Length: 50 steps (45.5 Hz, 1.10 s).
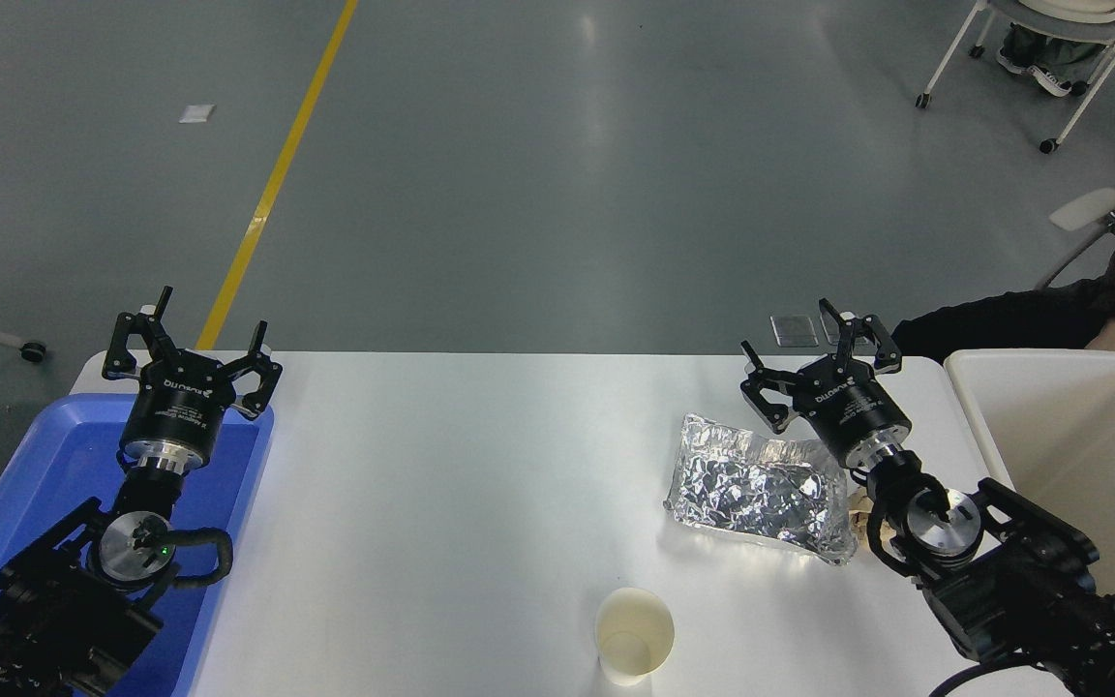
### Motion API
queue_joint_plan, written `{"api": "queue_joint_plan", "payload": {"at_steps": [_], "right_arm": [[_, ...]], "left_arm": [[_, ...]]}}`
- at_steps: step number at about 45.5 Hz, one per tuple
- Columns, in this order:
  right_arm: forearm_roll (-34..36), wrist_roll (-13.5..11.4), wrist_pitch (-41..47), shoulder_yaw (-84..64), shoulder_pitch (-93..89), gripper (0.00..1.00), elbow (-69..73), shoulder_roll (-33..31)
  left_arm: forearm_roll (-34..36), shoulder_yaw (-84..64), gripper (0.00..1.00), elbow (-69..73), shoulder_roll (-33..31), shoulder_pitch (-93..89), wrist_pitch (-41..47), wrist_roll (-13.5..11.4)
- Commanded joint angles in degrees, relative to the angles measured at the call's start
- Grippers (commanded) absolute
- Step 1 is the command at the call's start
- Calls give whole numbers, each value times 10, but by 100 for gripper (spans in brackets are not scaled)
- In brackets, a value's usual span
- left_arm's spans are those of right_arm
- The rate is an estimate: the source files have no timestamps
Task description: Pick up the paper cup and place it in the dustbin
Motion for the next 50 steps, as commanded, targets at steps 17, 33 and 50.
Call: {"api": "queue_joint_plan", "payload": {"at_steps": [17,33,50], "right_arm": [[-125,-3,-12,-32,37,100,49,-25],[-218,-4,-40,-384,274,100,73,-99],[-225,-5,-11,-757,561,100,152,-122]], "left_arm": [[0,1,100,0,0,0,1,1],[0,1,100,0,0,0,0,1],[-1,1,100,0,0,0,1,1]]}}
